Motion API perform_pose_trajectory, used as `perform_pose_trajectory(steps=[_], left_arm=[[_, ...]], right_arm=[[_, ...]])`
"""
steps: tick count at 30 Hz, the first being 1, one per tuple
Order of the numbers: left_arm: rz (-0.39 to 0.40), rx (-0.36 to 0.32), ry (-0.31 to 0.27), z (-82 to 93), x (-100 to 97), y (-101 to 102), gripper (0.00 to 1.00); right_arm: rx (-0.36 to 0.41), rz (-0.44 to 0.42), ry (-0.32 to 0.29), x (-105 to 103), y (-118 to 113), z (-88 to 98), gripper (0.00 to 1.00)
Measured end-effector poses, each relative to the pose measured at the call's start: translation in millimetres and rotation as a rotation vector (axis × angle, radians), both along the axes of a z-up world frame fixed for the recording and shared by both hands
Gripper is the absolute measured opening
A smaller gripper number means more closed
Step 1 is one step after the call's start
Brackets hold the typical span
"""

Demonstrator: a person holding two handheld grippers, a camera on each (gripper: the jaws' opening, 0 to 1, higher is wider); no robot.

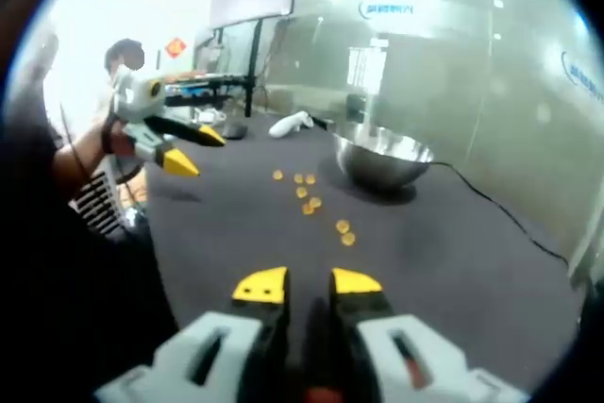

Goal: Pick up the QQ candy scattered on the table and place it into the stainless steel bowl on the table

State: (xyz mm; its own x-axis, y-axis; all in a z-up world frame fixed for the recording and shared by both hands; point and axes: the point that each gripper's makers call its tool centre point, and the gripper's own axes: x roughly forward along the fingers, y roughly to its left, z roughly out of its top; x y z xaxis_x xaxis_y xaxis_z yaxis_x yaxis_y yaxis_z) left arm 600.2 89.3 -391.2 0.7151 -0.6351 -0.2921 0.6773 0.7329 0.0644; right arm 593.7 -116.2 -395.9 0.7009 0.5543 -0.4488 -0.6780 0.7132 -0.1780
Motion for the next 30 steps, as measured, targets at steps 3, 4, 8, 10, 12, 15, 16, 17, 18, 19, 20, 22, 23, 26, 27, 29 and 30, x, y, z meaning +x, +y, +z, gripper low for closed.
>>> perform_pose_trajectory(steps=[3,4,8,10,12,15,16,17,18,19,20,22,23,26,27,29,30], left_arm=[[-0.005,0.002,-0.002,-0.2,-0.7,-0.9,0.55],[-0.006,0.002,-0.004,0.2,-0.8,-1.1,0.55],[0.09,-0.084,-0.112,27.4,11.2,13.4,0.55],[0.077,-0.082,-0.122,32.8,8.4,16.3,0.55],[0.062,-0.071,-0.117,32.5,7.2,14.8,0.55],[0.042,-0.033,-0.107,24.6,6.0,10.8,0.55],[0.036,-0.035,-0.101,23.4,5.8,10.3,0.55],[0.029,-0.047,-0.086,21.2,5.9,9.4,0.55],[0.027,-0.057,-0.071,19.6,5.8,9.0,0.55],[0.028,-0.058,-0.067,18.9,5.9,8.9,0.55],[0.029,-0.057,-0.065,18.0,5.8,8.5,0.55],[0.028,-0.049,-0.056,16.0,5.1,8.7,0.55],[0.023,-0.056,-0.05,15.8,4.2,8.2,0.55],[0.016,-0.078,-0.038,16.7,2.7,8.1,0.54],[0.021,-0.064,-0.039,15.2,3.3,9.8,0.54],[0.024,-0.043,-0.038,11.8,4.0,10.7,0.54],[0.022,-0.04,-0.036,10.9,3.8,10.8,0.54]], right_arm=[[0.001,-0.006,0.003,0.1,-1.4,-0.9,0.19],[0.002,-0.009,0.004,0.6,-2.3,-1.2,0.19],[0.001,-0.02,0.011,2.7,-4.7,-3.2,0.19],[0.001,-0.019,0.01,3.0,-4.9,-3.5,0.19],[0.004,-0.022,0.01,3.8,-5.4,-4.4,0.19],[-0.008,-0.03,0.015,5.6,-7.7,-8.2,0.19],[-0.011,-0.031,0.014,6.0,-8.0,-8.5,0.19],[-0.013,-0.031,0.011,6.2,-8.0,-8.5,0.19],[-0.014,-0.031,0.009,6.6,-7.9,-8.5,0.19],[-0.012,-0.033,0.01,7.0,-7.9,-8.9,0.19],[-0.011,-0.035,0.011,7.7,-8.1,-9.5,0.19],[-0.009,-0.039,0.014,8.3,-8.3,-10.7,0.19],[-0.005,-0.04,0.018,8.0,-8.0,-11.1,0.19],[0.012,-0.024,-0.004,6.5,-3.5,-2.4,0.18],[0.01,-0.021,-0.012,5.9,-2.6,0.3,0.18],[0.008,-0.029,-0.011,7.8,-4.1,0.1,0.18],[0.009,-0.037,-0.006,9.3,-5.7,-0.6,0.18]])
